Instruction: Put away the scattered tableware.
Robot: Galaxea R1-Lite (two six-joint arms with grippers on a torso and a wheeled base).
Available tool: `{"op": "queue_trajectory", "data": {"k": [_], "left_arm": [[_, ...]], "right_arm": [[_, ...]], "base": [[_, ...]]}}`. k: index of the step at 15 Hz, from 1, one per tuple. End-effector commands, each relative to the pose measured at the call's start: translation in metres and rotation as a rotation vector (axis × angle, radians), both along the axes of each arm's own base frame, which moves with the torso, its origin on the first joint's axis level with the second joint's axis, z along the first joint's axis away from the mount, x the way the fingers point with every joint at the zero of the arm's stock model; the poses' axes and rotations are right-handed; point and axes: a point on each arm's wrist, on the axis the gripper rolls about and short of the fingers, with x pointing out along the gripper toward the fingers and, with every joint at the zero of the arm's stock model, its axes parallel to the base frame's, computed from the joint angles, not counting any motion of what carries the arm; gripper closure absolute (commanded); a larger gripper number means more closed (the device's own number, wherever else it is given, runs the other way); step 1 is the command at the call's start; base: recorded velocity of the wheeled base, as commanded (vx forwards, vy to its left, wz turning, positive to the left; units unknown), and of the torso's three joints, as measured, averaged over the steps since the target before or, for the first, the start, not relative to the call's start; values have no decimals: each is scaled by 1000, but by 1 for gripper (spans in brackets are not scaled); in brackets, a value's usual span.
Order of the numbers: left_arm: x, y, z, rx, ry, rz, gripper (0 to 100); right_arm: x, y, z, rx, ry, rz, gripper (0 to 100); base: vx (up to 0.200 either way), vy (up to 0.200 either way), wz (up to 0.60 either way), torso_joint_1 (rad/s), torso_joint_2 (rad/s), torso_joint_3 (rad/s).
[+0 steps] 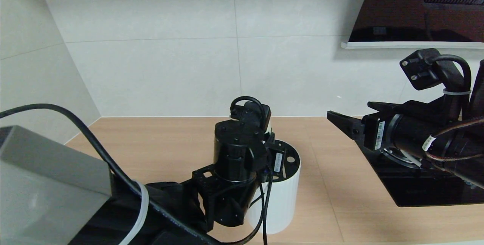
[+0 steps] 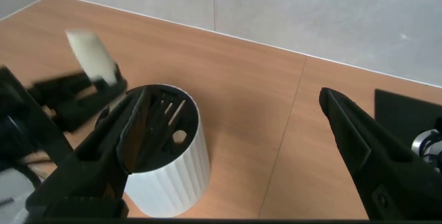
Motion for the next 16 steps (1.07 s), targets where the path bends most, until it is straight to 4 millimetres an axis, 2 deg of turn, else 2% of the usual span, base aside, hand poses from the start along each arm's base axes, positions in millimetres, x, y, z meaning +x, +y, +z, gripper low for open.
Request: {"op": "queue_trajectory", "data": {"k": [1,6,7,16], "left_arm": [[1,-2,-14,31,25,-1,100],[0,-3,-17,38,33,-4,100],[0,-3,-17,38,33,-4,0],[0,-3,-14,27,25,-3,0]], "right_arm": [[0,0,-1,-1,1,1,0],[0,0,-1,-1,1,1,0],[0,0,-1,-1,1,1,0],[0,0,0,1,-1,2,0]], "base": [[0,0,0,0,0,0],[0,0,0,0,0,0],[0,0,0,0,0,0],[0,0,0,0,0,0]]}}
